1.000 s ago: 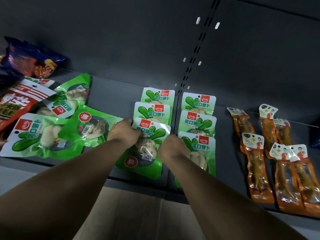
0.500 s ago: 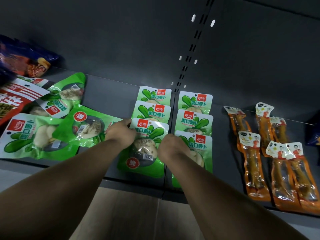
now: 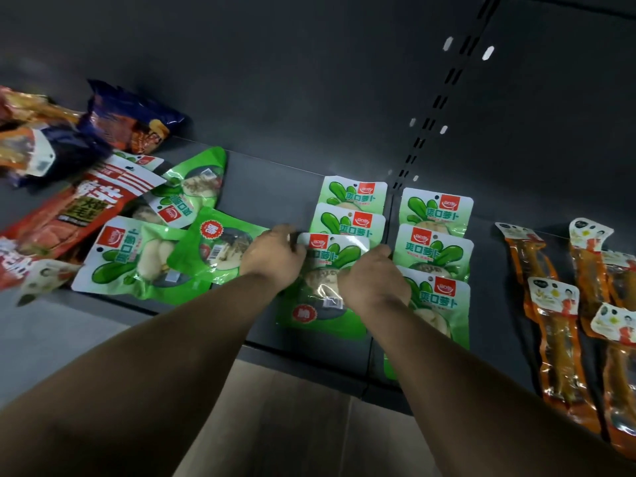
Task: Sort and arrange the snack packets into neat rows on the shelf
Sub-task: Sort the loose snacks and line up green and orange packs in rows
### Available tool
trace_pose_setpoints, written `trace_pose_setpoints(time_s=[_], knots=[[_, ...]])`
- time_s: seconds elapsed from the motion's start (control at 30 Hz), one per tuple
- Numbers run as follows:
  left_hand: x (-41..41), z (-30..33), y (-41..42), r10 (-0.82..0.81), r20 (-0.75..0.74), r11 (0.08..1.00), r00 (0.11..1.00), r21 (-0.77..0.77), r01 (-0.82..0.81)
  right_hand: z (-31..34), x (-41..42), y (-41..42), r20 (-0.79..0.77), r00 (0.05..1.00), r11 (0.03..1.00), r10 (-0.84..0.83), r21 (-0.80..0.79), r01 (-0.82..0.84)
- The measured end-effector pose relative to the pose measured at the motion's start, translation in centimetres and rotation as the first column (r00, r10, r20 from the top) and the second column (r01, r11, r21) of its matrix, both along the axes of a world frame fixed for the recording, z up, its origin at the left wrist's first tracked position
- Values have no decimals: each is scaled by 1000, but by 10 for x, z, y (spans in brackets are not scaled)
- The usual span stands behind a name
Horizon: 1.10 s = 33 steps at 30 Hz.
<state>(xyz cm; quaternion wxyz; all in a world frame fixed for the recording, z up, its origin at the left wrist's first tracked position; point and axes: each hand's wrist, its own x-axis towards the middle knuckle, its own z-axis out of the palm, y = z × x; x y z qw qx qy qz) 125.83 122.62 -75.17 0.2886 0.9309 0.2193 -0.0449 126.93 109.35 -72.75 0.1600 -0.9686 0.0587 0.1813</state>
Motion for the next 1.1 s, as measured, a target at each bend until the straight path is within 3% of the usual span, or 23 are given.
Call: trace_pose_setpoints(time_s=[0.23,0.5,1.1], knots=[[-4,-3,0,-78,-59,997,995,-27,76,-5,2,-4,-115,989,995,-97,22,100],[-1,-7,-8,-41,-127,998,991,39,47,-6,-6,-9,-158,987,997,-34,60,43],[0,-13,-16,-151,-161,988,975,-3,152,-4,-12,-19,-209,977,999,31,26,-26]])
